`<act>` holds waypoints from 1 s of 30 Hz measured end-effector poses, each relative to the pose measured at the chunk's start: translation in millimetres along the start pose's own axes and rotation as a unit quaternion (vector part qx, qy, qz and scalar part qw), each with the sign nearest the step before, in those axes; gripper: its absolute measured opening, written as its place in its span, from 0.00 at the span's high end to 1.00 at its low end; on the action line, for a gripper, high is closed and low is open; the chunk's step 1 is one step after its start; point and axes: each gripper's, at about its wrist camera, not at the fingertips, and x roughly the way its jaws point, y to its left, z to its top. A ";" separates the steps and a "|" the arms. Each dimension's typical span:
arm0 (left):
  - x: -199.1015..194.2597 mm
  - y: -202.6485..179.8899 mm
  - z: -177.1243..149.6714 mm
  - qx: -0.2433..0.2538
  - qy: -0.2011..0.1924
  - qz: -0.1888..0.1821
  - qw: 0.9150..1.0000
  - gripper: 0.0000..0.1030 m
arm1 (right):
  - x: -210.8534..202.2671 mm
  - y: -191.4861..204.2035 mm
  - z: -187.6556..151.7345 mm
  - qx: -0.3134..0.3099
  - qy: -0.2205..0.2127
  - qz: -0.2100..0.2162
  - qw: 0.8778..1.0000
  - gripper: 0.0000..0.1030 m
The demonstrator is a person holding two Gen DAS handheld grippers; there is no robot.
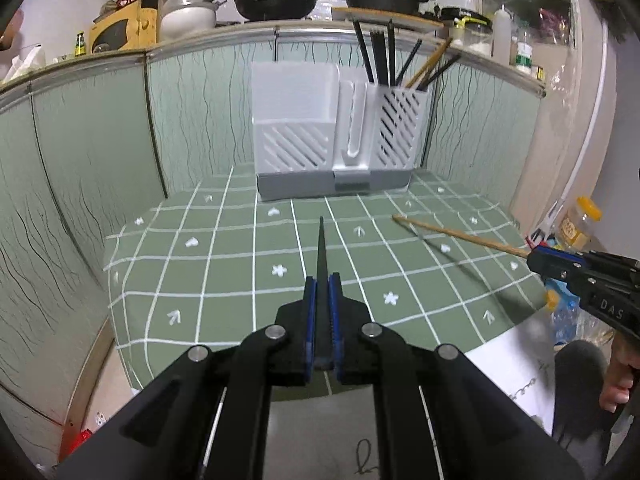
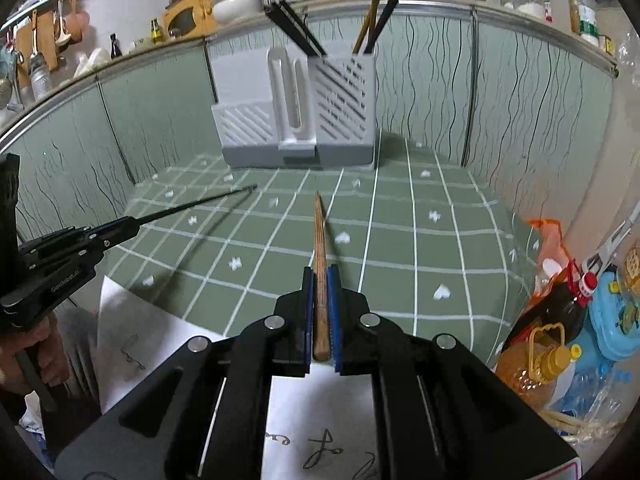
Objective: Organize utensils
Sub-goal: 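Close the left tool on the black chopstick while the right tool holds the wooden one, then lift both chopsticks upright and carry them toward the white holder with both tools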
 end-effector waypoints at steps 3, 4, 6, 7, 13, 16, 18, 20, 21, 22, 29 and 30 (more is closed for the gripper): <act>-8.7 2.0 8.4 0.000 -0.011 -0.003 1.000 0.92 | -8.6 -0.2 9.4 -0.002 -0.013 0.000 1.000 0.94; -11.1 2.5 10.7 0.001 -0.014 -0.004 1.000 0.92 | -11.1 0.2 12.3 -0.003 -0.017 0.000 1.000 0.94; -17.6 2.7 17.3 0.003 -0.023 -0.005 1.000 0.92 | -17.5 1.2 19.0 -0.005 -0.027 0.001 1.000 0.94; -20.5 2.9 19.6 0.004 -0.026 -0.006 1.000 0.92 | -19.4 1.4 21.1 -0.005 -0.030 0.001 1.000 0.94; -38.0 1.7 34.7 0.012 -0.044 -0.010 0.999 0.92 | -35.2 5.1 37.9 -0.008 -0.054 0.007 0.998 0.94; -45.0 1.4 40.8 0.016 -0.051 -0.012 0.998 0.92 | -40.4 5.7 44.2 -0.007 -0.061 0.009 0.998 0.94; -50.0 0.8 44.9 0.019 -0.056 -0.014 0.998 0.92 | -44.7 7.5 48.0 -0.009 -0.067 0.010 0.998 0.94; -54.0 -0.1 48.2 0.021 -0.061 -0.015 0.998 0.92 | -49.0 9.2 51.1 -0.012 -0.071 0.011 0.997 0.94; -55.8 -0.4 49.6 0.022 -0.062 -0.016 0.998 0.92 | -50.8 9.7 52.4 -0.013 -0.073 0.011 0.997 0.94; -57.7 -0.7 51.0 0.022 -0.064 -0.017 0.998 0.92 | -52.2 9.8 53.4 -0.013 -0.075 0.012 0.997 0.94; -66.3 -3.8 57.5 0.031 -0.073 -0.023 0.997 0.92 | -60.8 12.1 59.8 -0.016 -0.084 0.016 0.996 0.94; -66.7 -3.5 58.1 0.030 -0.072 -0.025 0.997 0.92 | -61.8 12.8 60.3 -0.017 -0.085 0.016 0.996 0.94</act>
